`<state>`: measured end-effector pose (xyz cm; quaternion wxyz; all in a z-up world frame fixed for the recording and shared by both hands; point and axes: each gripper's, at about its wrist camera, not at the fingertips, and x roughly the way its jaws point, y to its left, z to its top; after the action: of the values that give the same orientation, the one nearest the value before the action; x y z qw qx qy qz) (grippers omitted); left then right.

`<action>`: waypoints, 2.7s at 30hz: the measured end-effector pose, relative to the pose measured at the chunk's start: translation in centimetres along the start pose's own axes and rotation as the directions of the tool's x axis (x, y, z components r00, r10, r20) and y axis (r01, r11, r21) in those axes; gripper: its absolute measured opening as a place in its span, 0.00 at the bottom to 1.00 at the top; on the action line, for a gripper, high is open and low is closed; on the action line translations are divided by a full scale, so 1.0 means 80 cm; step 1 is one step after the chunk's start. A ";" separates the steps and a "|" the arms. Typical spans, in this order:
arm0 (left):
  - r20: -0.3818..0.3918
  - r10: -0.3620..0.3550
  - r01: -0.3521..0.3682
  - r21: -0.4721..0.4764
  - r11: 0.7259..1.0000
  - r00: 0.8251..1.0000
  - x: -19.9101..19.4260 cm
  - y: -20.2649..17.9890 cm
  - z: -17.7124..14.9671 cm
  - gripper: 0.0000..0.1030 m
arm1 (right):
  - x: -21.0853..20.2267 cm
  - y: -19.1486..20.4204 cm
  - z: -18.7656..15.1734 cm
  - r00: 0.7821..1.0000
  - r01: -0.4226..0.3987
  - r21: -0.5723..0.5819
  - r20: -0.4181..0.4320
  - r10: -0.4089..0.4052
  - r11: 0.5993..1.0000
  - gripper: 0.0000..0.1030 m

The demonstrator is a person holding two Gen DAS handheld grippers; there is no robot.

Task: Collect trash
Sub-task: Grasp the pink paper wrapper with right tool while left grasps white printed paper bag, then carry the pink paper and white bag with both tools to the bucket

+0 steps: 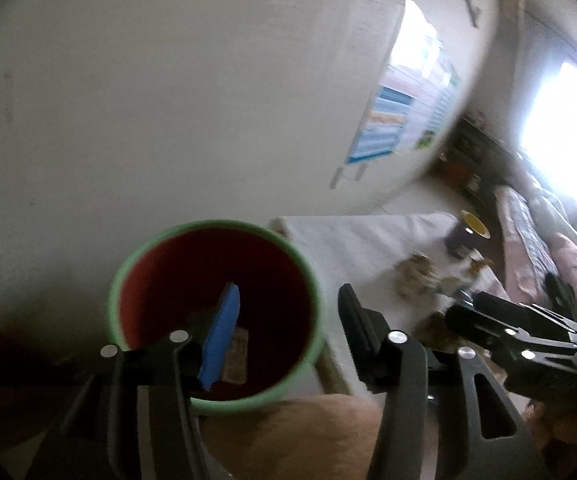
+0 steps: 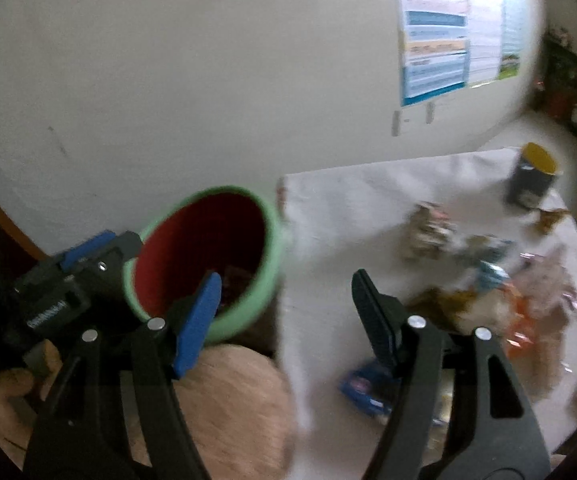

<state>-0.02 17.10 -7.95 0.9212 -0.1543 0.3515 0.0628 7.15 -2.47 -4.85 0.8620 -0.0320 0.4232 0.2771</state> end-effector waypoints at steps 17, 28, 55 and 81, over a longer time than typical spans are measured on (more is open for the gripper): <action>-0.201 -0.173 0.201 0.125 0.972 0.964 0.043 -0.171 -0.039 0.50 | -0.023 -0.296 -0.093 0.903 0.404 0.193 -0.244 -0.355 0.894 0.70; -0.323 -0.185 0.261 0.211 0.942 0.928 0.096 -0.282 -0.069 0.50 | -0.004 -0.324 -0.122 0.925 0.345 0.205 -0.239 -0.295 0.916 0.34; -0.369 -0.050 0.165 0.285 0.944 0.928 0.179 -0.331 -0.087 0.12 | -0.142 -0.281 -0.116 0.930 0.348 0.305 0.006 -0.368 0.886 0.33; -0.073 -0.183 0.197 0.334 0.922 0.980 0.000 -0.318 -0.015 0.08 | -0.203 -0.218 -0.061 0.920 0.316 0.234 0.161 -0.357 0.920 0.33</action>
<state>4.92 -7.32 -2.71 0.9285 -0.0275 0.3589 -0.0916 4.58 -25.88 1.04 0.9337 0.0120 0.3485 0.0812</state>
